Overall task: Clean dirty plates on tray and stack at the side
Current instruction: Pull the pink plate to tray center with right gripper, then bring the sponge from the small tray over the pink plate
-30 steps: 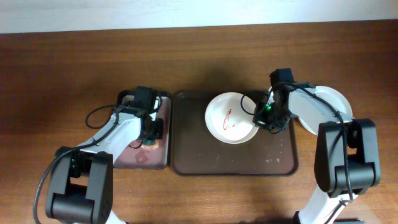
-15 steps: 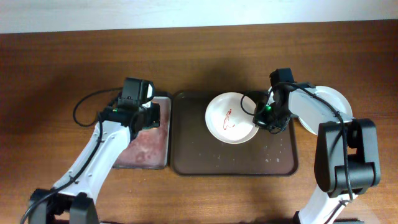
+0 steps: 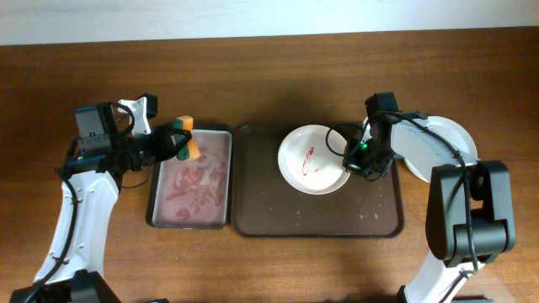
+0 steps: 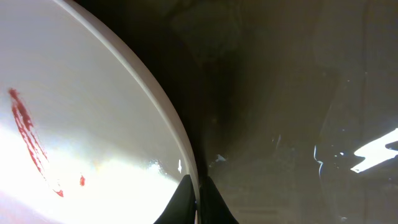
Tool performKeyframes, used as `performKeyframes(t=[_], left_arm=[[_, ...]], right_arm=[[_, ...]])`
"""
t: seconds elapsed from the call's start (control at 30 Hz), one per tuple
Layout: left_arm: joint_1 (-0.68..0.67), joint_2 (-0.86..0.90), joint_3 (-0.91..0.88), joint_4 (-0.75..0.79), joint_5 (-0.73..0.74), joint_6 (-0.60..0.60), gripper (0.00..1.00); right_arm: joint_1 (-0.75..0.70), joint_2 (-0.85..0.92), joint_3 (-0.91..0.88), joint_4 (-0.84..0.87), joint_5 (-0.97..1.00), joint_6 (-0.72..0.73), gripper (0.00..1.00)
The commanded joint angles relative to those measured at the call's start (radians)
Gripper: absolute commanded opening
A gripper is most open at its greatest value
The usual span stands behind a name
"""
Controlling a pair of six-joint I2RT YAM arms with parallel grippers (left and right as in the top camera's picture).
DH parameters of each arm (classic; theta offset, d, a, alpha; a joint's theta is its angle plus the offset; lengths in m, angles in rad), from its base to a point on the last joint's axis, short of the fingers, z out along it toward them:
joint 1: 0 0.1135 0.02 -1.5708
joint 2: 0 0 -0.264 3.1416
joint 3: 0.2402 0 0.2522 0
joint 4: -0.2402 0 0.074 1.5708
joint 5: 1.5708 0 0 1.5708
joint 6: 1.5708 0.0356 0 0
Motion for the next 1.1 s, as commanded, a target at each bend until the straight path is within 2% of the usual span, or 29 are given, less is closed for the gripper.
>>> performKeyframes(t=[0.0,0.8,0.83,1.0,1.03,1.07], left_arm=[[0.01,-0.022,0.021,0.003,0.114,0.039,0.0],[0.005,-0.022,0.021,0.01,0.129,0.039,0.0],[-0.005,-0.022,0.021,0.008,0.078,0.037,0.0],[-0.283,-0.018,0.021,-0.009,-0.595,0.031,0.0],[-0.345,-0.013,0.021,-0.005,-0.674,0.031,0.0],[-0.392,-0.007,0.021,0.004,-0.692,0.031,0.0]], right_arm=[[0.001,0.013,-0.014,-0.011,0.055,0.005,0.04],[0.001,0.013,-0.014,-0.013,0.055,0.005,0.04],[0.001,0.013,-0.014,-0.015,0.054,0.005,0.04],[0.001,0.013,-0.014,-0.053,0.053,-0.029,0.04],[0.002,0.013,-0.014,-0.058,0.051,-0.052,0.04],[0.005,0.013,-0.014,-0.061,0.042,-0.075,0.04]])
